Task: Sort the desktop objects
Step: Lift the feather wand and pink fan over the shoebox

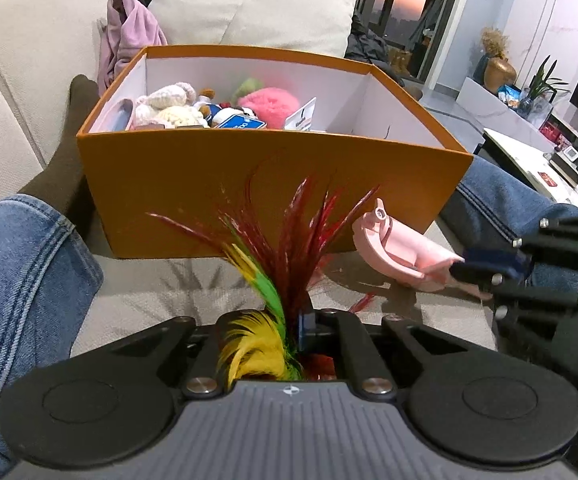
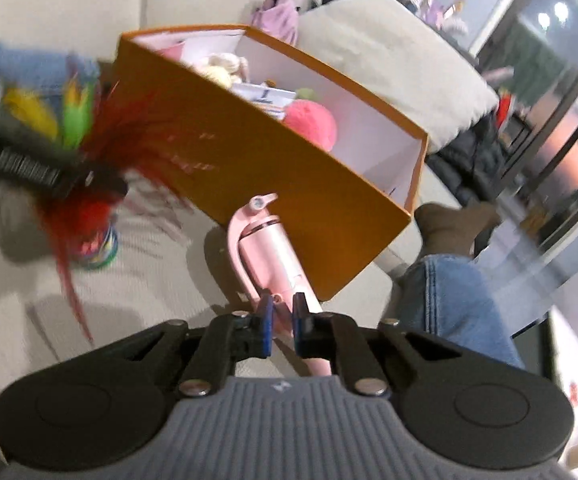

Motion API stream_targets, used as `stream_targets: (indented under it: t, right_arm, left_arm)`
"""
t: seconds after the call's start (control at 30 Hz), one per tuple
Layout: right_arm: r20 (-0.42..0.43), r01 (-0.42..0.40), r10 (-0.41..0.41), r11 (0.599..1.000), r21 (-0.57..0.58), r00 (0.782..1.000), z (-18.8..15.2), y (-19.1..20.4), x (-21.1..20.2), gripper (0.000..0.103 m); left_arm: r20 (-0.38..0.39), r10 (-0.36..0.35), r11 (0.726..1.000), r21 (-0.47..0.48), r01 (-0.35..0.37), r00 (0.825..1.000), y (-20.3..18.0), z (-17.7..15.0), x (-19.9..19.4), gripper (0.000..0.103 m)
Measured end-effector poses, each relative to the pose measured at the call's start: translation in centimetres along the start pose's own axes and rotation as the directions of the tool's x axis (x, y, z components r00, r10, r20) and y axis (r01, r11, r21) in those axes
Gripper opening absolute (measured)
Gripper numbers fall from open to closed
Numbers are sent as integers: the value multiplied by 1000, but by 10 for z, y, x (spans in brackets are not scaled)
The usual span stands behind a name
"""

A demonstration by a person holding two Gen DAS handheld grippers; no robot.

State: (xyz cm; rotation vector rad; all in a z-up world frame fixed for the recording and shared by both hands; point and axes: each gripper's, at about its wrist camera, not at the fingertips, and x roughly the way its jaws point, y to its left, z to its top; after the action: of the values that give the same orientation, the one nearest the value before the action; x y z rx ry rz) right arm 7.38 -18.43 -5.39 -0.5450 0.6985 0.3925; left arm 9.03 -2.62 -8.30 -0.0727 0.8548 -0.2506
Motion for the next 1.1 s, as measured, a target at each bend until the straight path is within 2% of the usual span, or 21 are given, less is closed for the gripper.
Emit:
stream_targets:
  t: [0.17, 0.27, 0.3, 0.43, 0.53, 0.6, 0.63, 0.7, 0.77, 0.83, 1.0, 1.03, 1.1]
  right_arm:
    - [33, -30, 31, 999, -13, 999, 2, -18, 15, 20]
    - [54, -101, 103, 994, -49, 993, 2, -25, 18, 30]
    - [53, -125, 128, 990, -63, 990, 4, -28, 18, 31]
    - [10, -222, 225, 967, -125, 974, 11, -42, 21, 26]
    - [-55, -322, 318, 935, -148, 947, 16, -50, 19, 16]
    - [-101, -373, 360, 914, -162, 927, 17, -50, 20, 14]
    - [-119, -377, 360, 906, -193, 925, 17, -45, 22, 14]
    - [-136, -338, 313, 906, -253, 940, 13, -34, 27, 14]
    - [-151, -327, 294, 899, -292, 944, 9, -26, 34, 12]
    - [-138, -332, 305, 900, -283, 942, 5, -22, 35, 13]
    - [-93, -294, 280, 931, -217, 955, 5, -22, 24, 9]
    - [-81, -304, 293, 933, -195, 953, 5, -23, 20, 8]
    - [-58, -328, 323, 933, -145, 944, 6, -24, 10, 7]
  left_arm:
    - [14, 13, 1000, 19, -13, 1000, -3, 0, 3, 9]
    - [6, 7, 1000, 15, -8, 1000, -1, -1, 5, 9]
    - [4, 9, 1000, 14, -9, 1000, -1, -1, 6, 10]
    - [-2, 12, 1000, 6, -12, 1000, 0, -1, 7, 10]
    - [-4, 13, 1000, 6, -13, 1000, 0, -1, 7, 10]
    - [-4, 12, 1000, 6, -12, 1000, 0, 0, 7, 10]
    - [-4, 12, 1000, 7, -12, 1000, 0, 0, 8, 10]
    - [-4, 14, 1000, 8, -13, 1000, 0, -1, 7, 10]
    - [-3, 17, 1000, 6, -17, 1000, 0, -1, 7, 10]
    - [-5, 23, 1000, 3, -23, 1000, 1, 0, 9, 11]
    - [-20, 20, 1000, 10, -20, 1000, 1, 1, 11, 11]
    - [-21, 8, 1000, -3, -8, 1000, 2, 1, 10, 7]
    - [-11, 3, 1000, -10, -3, 1000, 3, 2, 6, 5]
